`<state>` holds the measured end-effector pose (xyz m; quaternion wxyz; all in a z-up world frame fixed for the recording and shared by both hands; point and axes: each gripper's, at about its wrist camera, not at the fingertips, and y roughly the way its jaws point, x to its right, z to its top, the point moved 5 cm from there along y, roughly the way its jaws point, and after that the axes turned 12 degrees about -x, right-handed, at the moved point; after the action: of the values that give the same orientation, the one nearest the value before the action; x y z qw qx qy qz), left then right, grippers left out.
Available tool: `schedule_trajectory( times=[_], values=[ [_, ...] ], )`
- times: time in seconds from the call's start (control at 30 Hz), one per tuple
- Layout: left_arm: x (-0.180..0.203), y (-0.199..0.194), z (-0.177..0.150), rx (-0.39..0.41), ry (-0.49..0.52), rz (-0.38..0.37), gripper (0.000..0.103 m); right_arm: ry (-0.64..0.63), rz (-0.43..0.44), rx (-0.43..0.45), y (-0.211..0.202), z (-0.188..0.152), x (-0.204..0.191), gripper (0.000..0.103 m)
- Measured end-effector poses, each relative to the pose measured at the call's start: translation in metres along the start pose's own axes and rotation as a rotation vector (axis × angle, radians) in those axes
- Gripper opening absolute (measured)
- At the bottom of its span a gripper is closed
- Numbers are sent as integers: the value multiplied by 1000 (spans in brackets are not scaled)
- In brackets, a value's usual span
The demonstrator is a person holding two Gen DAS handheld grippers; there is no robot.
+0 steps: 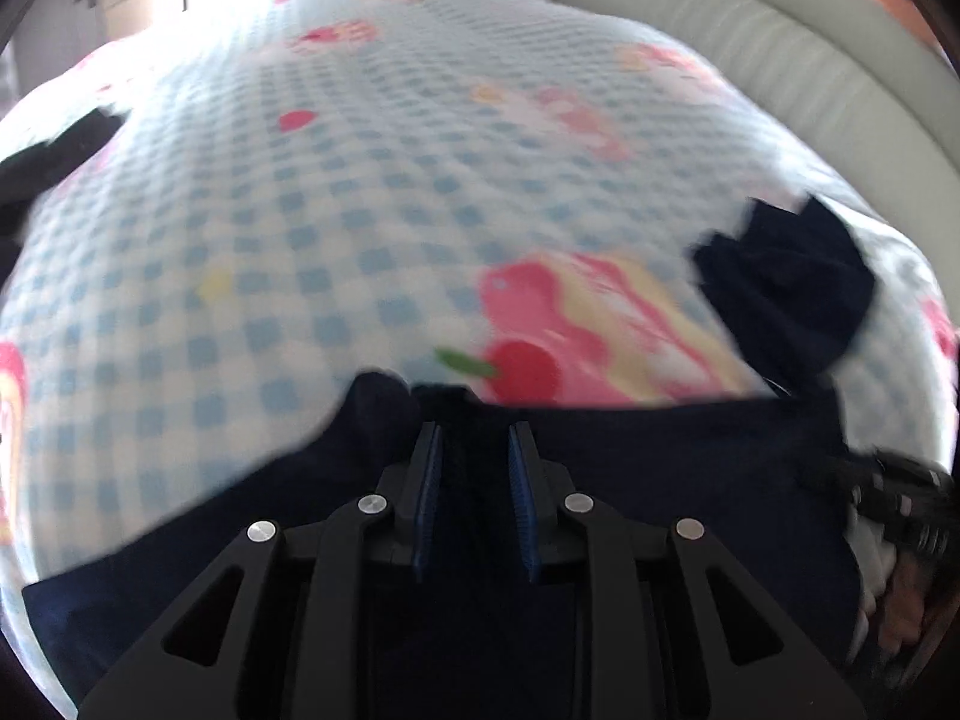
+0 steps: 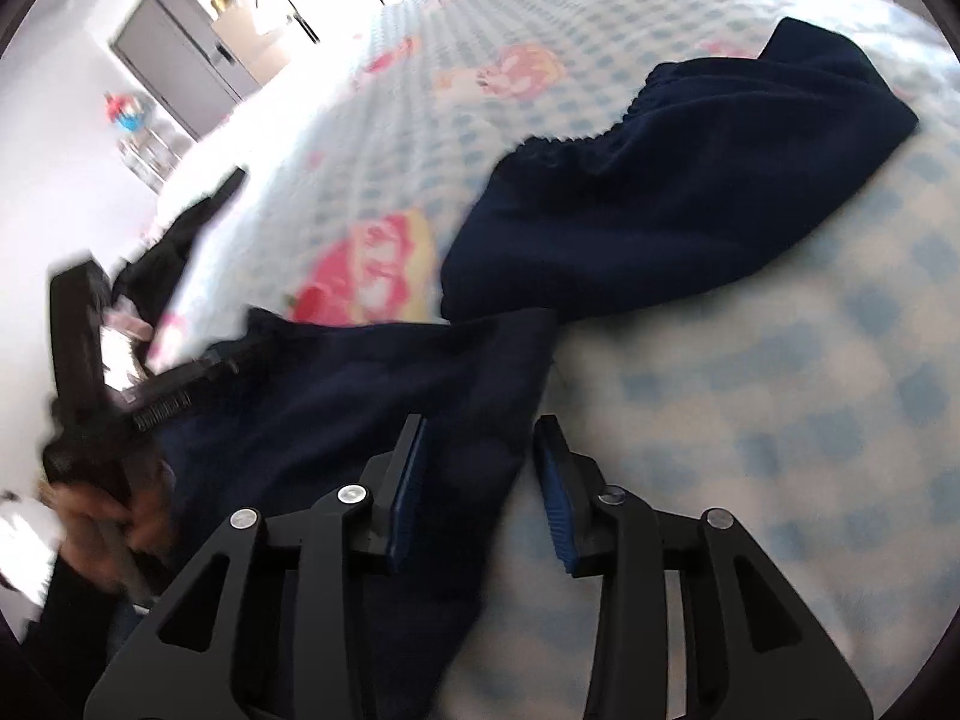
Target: Fold clothes
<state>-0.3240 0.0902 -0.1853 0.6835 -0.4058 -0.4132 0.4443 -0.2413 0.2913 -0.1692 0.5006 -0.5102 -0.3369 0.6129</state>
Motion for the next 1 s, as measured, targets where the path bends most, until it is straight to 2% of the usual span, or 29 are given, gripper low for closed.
schedule_trajectory(
  times=[0.1,0.27,0.37,0.5,0.57,0.6,0.7,0.83,0.9,0.97,1.0],
  values=[
    [-2,-9,3,11,-66,-37,24,10,-13,12,-10,-2,4,36],
    [11,-30,-51,31,-59,-52,30,-8,43,64,-45,-27,-7,36],
    [19,-43,-84,43,-55,-61,31,-11,88,81,-54,-53,-19,36],
    [30,-59,-128,59,-49,-72,32,17,159,54,-48,-101,-35,36],
    [35,-66,-149,67,-50,-78,32,14,150,32,-39,-119,-42,36],
    [33,-63,-158,66,-74,-79,37,4,119,15,-33,-126,-44,36],
    [26,-52,-176,3,-92,-64,40,28,56,-8,-27,-137,-37,33],
    [15,-87,-179,96,-124,-90,41,61,16,46,-51,-142,-32,36],
    [10,-91,-183,101,-131,-84,50,39,39,55,-55,-144,-41,37],
    [4,-94,-188,103,-137,-74,50,14,72,47,-53,-147,-52,37],
    [1,-90,-192,82,-133,-43,50,2,69,29,-47,-149,-57,37]
  ],
)
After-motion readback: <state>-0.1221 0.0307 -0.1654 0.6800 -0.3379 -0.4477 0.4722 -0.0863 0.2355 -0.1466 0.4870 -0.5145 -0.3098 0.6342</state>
